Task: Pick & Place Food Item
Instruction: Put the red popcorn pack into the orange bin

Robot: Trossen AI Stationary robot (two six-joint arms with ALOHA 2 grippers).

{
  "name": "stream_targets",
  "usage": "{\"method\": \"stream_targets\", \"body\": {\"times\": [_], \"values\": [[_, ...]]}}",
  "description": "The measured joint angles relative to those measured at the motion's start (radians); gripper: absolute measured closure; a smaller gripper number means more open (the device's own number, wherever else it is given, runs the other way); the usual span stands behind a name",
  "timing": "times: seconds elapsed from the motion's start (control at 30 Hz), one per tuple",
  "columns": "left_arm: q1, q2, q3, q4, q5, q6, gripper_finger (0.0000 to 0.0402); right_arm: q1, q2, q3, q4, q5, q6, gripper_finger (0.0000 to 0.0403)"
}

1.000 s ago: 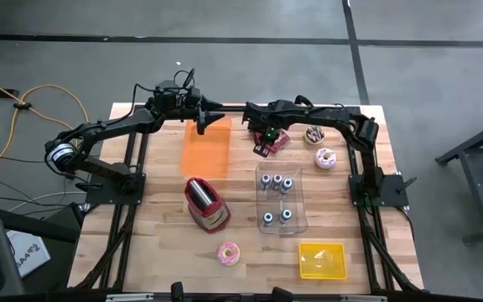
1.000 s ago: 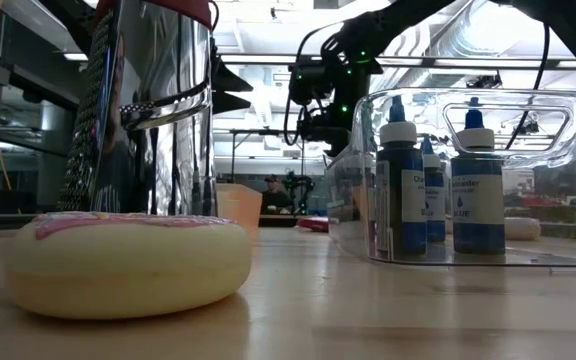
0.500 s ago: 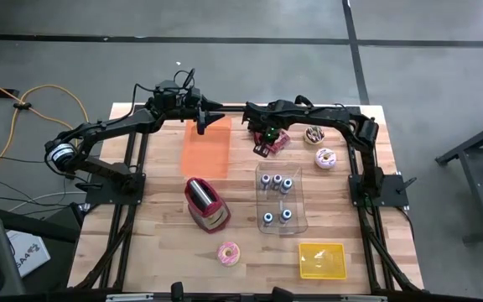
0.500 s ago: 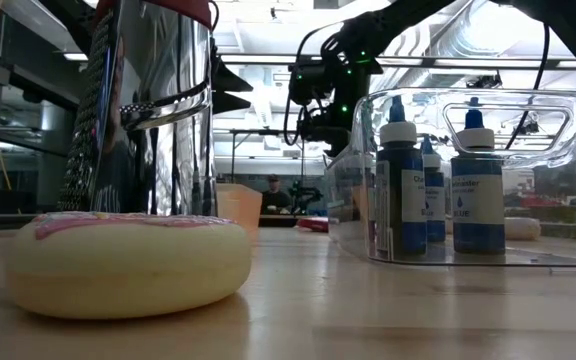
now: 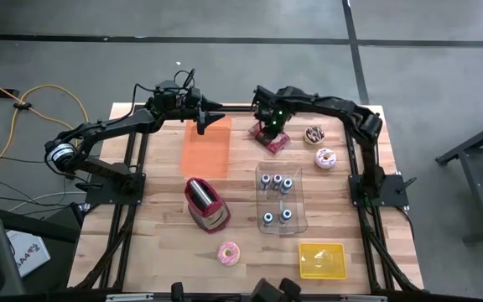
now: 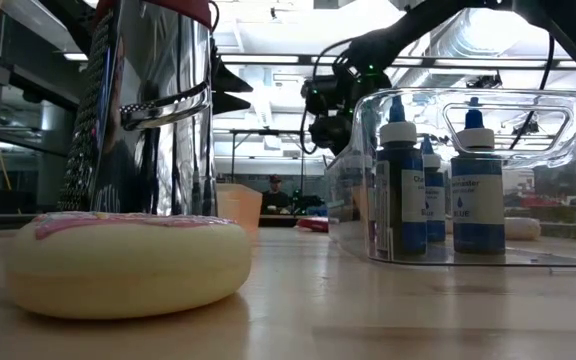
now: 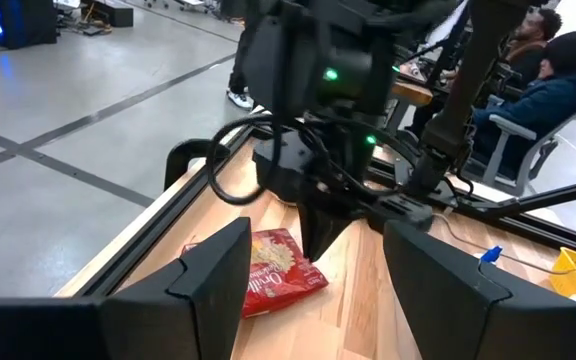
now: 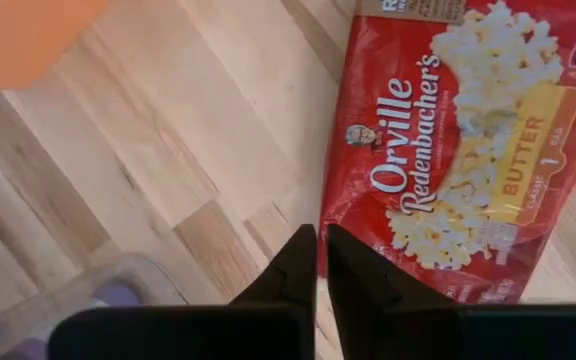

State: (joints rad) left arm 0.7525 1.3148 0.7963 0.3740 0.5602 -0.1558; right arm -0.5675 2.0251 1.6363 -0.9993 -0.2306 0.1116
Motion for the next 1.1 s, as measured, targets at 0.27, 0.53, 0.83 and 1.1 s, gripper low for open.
{"method": "stream_targets", "body": {"times": [0.27,0.53,0.83,1.1], "values": [[0.0,0.0,0.0,0.0,0.0,0.006,0.0179,-0.048,0.0,0.0,-0.007,-0.039,-0.023,0.032],[0.0,0.0,0.0,0.0,0.0,0.006,0.0179,-0.102,0.0,0.097,-0.132,-0.053,-0.038,0.0264],[0.0,0.0,0.0,0.0,0.0,0.007,0.0179,-0.203,-0.002,0.167,-0.135,-0.062,-0.066,0.0253],[0.0,0.0,0.0,0.0,0.0,0.007,0.0179,-0.312,-0.002,0.164,-0.109,-0.126,-0.076,0.0253]]}}
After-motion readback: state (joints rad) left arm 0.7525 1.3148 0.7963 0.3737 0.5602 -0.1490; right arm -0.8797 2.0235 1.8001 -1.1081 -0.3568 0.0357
